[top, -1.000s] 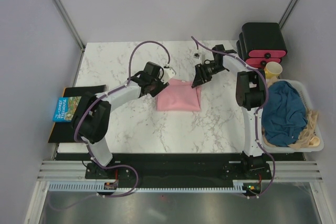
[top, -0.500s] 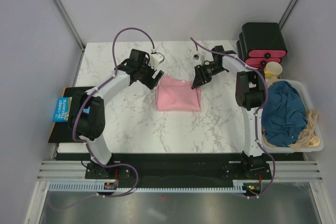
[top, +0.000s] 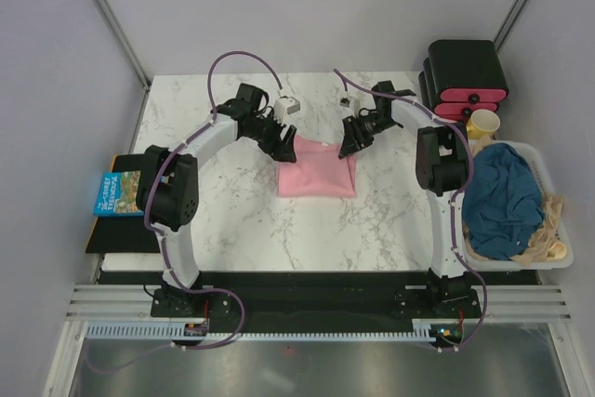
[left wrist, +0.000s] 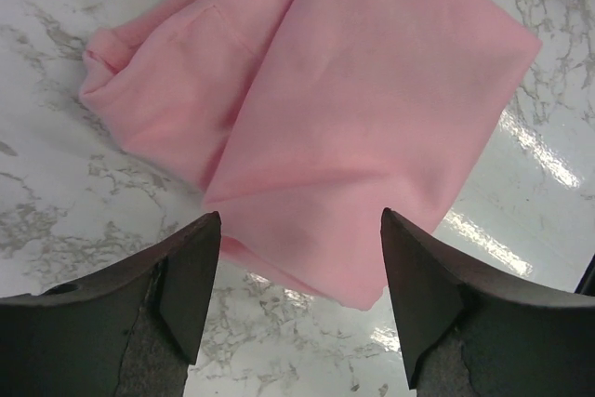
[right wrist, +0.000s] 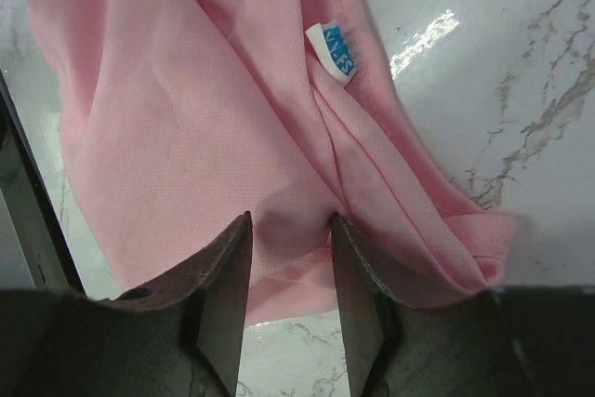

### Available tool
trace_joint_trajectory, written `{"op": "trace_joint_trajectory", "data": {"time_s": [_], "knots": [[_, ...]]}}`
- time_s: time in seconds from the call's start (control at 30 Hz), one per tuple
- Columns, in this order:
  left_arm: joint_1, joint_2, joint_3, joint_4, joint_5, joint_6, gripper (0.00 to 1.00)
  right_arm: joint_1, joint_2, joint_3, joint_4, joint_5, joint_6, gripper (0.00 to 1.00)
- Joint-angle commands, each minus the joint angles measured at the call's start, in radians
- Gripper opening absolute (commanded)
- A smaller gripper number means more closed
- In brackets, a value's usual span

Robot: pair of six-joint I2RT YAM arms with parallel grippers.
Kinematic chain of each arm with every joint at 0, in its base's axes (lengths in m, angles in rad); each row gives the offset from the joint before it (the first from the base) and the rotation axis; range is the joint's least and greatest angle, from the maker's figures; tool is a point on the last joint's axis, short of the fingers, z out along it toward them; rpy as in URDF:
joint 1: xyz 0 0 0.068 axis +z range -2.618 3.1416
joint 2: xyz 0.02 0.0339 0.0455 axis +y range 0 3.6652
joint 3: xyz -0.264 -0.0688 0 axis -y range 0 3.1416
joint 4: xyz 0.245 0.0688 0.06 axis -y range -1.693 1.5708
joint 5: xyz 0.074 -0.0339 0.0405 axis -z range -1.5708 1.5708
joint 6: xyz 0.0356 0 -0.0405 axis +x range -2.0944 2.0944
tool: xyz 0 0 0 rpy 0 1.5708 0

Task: Fold and stack the t-shirts
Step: Smooth out wrinkles on the folded tshirt

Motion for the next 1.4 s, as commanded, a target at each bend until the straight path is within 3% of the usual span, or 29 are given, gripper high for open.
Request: {"op": "trace_joint_trajectory", "data": {"time_s": [0.0, 0.4, 0.67, 1.2, 1.37], "knots": [[0.0, 0.018, 0.042, -0.029, 0.099, -0.019, 0.76, 0.004, -0.046, 0.008, 0.014, -0.003, -0.028, 0.47], [0.006, 0.022, 0.045, -0.067, 0.017, 0.035, 0.75, 0.004, -0.041, 0.021, 0.014, 0.003, -0.029, 0.48], [0.022, 0.013, 0.053, 0.011, -0.09, 0.012, 0.75, 0.005, -0.038, 0.015, 0.014, 0.003, -0.031, 0.47], [0.023, 0.097, 0.056, 0.011, -0.067, 0.033, 0.74, 0.005, -0.037, 0.018, 0.014, 0.008, -0.035, 0.46], [0.025, 0.104, 0.056, 0.011, -0.075, 0.047, 0.7, 0.007, -0.026, 0.025, 0.014, 0.011, -0.032, 0.41]]}}
